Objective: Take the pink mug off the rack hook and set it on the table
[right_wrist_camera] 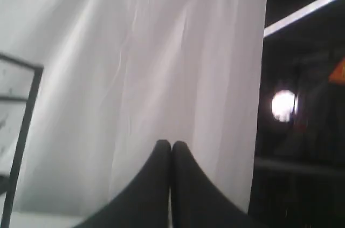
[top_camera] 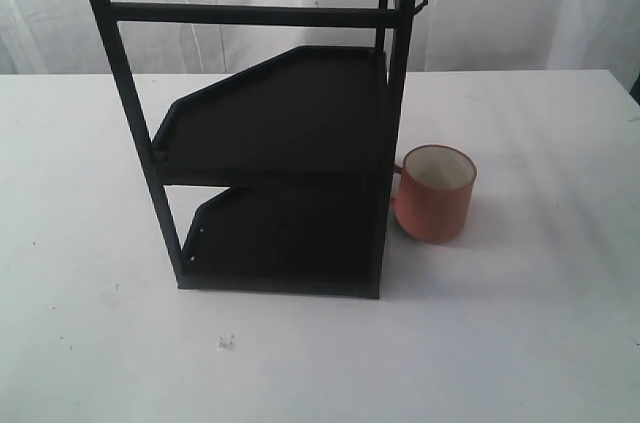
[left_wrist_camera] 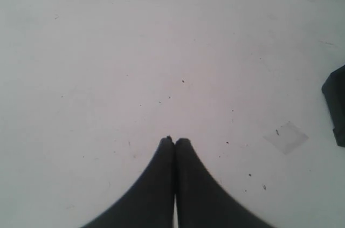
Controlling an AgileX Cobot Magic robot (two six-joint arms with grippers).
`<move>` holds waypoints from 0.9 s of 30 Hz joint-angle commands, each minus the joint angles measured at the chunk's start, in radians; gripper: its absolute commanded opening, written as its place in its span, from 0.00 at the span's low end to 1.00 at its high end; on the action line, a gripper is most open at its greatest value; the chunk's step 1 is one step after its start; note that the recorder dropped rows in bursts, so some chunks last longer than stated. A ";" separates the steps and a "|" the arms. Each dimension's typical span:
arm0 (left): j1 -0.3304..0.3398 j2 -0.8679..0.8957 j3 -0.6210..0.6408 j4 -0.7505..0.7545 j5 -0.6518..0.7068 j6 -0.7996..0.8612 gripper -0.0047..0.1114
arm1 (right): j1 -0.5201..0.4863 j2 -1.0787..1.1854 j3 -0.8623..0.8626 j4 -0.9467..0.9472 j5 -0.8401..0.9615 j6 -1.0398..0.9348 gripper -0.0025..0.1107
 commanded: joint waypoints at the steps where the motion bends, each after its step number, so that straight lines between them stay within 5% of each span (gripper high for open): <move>1: -0.007 -0.009 0.003 0.001 0.003 0.000 0.04 | -0.004 -0.002 0.020 0.043 0.465 0.049 0.02; 5: -0.007 -0.009 0.003 0.001 0.003 0.000 0.04 | 0.004 -0.002 0.020 0.045 0.687 0.047 0.02; 27: -0.007 -0.009 0.003 0.001 0.003 0.000 0.04 | 0.004 -0.002 0.020 0.047 0.672 0.047 0.02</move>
